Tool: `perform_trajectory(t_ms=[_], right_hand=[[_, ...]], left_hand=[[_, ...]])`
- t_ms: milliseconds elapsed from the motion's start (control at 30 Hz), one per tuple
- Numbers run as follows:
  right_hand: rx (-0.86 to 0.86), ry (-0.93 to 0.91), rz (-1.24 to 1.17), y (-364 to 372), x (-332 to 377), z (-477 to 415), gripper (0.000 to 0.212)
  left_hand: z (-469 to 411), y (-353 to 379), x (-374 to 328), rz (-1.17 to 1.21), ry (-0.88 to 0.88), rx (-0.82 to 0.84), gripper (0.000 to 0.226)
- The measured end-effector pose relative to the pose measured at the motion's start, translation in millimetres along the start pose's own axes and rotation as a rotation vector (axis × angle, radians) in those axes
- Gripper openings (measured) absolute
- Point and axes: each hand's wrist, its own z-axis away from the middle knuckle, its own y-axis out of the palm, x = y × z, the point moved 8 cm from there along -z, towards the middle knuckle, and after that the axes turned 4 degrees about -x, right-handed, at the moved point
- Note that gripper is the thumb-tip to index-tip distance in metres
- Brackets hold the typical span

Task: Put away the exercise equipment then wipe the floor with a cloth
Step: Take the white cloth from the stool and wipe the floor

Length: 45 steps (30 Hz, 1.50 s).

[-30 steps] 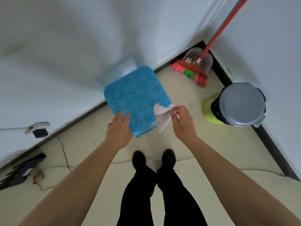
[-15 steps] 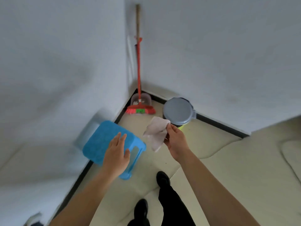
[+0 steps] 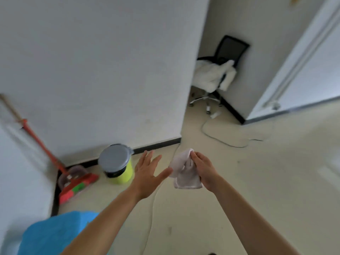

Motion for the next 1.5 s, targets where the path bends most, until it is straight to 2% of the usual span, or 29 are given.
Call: perform_trajectory(t_ms=[67,100,133,167,233,267,300,433,567,733,833,900,1067,1233,1367,1500], right_hand=[[-0.043,-0.049,-0.083,-58.4,11.6,10.9,0.030],[-0.059,-0.066,-0.110,-87.3,13.1,16.5,0.030],[-0.074,-0.081,-0.134,-116.4,12.3,22.0,0.031],[-0.095,-0.095,-0.158,-146.3,9.3,27.3,0.033],[-0.171,-0.112,-0.182,-210.8,-1.6,37.8,0.035],[-0.219,-0.113,-0.176,-244.9,-9.2,43.8,0.033],[-0.267,-0.111,-0.155,-279.1,-17.0,51.8,0.029],[-0.328,-0.069,-0.043,-403.5,-51.3,79.8,0.021],[-0.307,-0.044,-0.131,-506.9,-74.3,93.8,0.027],[-0.276,-0.033,-0.276,-593.7,-91.6,90.7,0.031],[-0.226,-0.070,-0.197,-628.9,-96.0,71.1,0.042],[-0.300,-0.039,-0.205,-661.4,-108.0,53.5,0.041],[-0.445,-0.003,-0.292,-772.0,-119.6,2.6,0.023],[-0.673,0.009,-0.326,-913.2,-95.4,-33.1,0.022],[-0.913,-0.038,-0.360,-1033.0,-75.5,-39.1,0.016],[-1.042,-0.036,-0.430,-1130.0,-88.6,-41.4,0.015]], left_hand=[[-8.8,29.2,-58.1,0.005,0.075,0.105,0.133],[-11.6,44.7,-85.6,0.003,0.112,0.137,0.125],[-13.1,58.5,-114.3,0.030,0.150,0.150,0.107],[-15.8,71.9,-142.2,0.112,0.186,0.151,0.079],[-20.8,96.1,-198.9,0.356,0.247,0.116,0.027],[-22.5,110.7,-225.0,0.453,0.248,0.129,0.014],[-24.3,128.0,-249.5,0.525,0.230,0.159,0.011],[-25.2,207.2,-348.8,0.586,0.234,0.310,0.015],[-31.4,279.5,-443.2,0.593,0.294,0.348,0.016],[-48.7,349.3,-519.7,0.553,0.309,0.373,0.013],[-74.2,381.3,-553.2,0.530,0.316,0.387,0.013],[-96.7,406.3,-574.7,0.507,0.326,0.379,0.010],[-168.2,501.6,-646.7,0.478,0.338,0.422,0.005],[-247.4,586.7,-742.6,0.472,0.319,0.412,0.019],[-295.8,639.8,-847.0,0.290,0.540,0.304,0.026],[-314.6,707.6,-942.1,0.128,0.835,0.204,0.029]])
